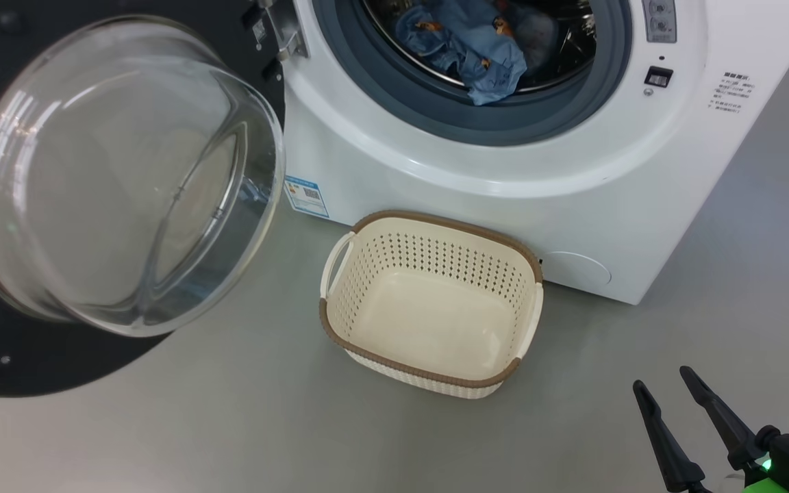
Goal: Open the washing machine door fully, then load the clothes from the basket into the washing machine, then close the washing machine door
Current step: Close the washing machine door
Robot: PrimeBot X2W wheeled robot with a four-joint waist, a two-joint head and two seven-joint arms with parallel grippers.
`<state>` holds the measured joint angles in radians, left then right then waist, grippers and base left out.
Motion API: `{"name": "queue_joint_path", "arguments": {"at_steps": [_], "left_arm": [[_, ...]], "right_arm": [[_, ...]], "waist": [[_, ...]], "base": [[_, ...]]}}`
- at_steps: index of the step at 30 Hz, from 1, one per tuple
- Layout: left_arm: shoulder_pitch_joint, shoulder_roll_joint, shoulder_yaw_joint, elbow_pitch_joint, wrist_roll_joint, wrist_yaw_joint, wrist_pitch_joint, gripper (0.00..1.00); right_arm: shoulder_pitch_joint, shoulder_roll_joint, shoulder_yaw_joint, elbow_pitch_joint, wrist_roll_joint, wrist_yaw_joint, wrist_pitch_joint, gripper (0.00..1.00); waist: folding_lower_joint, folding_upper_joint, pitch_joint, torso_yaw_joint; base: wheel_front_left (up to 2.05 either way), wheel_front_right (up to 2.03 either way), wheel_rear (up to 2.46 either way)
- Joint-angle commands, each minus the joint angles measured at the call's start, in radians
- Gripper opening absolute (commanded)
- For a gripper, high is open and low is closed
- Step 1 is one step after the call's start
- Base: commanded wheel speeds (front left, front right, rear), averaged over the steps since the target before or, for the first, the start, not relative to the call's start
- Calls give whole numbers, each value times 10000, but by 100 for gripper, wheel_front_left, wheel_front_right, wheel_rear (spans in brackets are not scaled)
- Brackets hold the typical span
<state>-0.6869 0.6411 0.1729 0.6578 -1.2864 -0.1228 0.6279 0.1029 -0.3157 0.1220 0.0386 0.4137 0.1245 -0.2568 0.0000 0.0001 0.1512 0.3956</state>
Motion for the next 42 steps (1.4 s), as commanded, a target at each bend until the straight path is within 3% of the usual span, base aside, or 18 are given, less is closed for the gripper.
{"name": "queue_joint_path", "arguments": {"at_steps": [1,11,26,35,42], "left_arm": [[98,250,-30,-437,-167,-78,405,0],[957,405,-375,-2114,-1227,-78,2385,0],[1855,277,-971,-4870,-2404,-78,3932,0],[1673,-433,-2074,-6547,-2492,-78,4297,0],[1146,-1239,-2805,-7175,-1759,-78,3478,0]], "right_arm": [[-64,-151,207,-189,-100,62,-49,100],[112,89,231,-82,-87,62,-49,100],[285,377,56,-81,-123,62,-49,100],[248,475,-85,-114,-148,62,-49,100],[158,530,-195,-140,-161,62,-49,100]], "waist": [[0,-1,-114,32],[0,-1,-635,-4],[0,-1,-977,-444],[0,-1,-942,-1073],[0,-1,-795,-1614]], "base": [[0,0,0],[0,0,0],[0,0,0],[0,0,0],[0,0,0]]}}
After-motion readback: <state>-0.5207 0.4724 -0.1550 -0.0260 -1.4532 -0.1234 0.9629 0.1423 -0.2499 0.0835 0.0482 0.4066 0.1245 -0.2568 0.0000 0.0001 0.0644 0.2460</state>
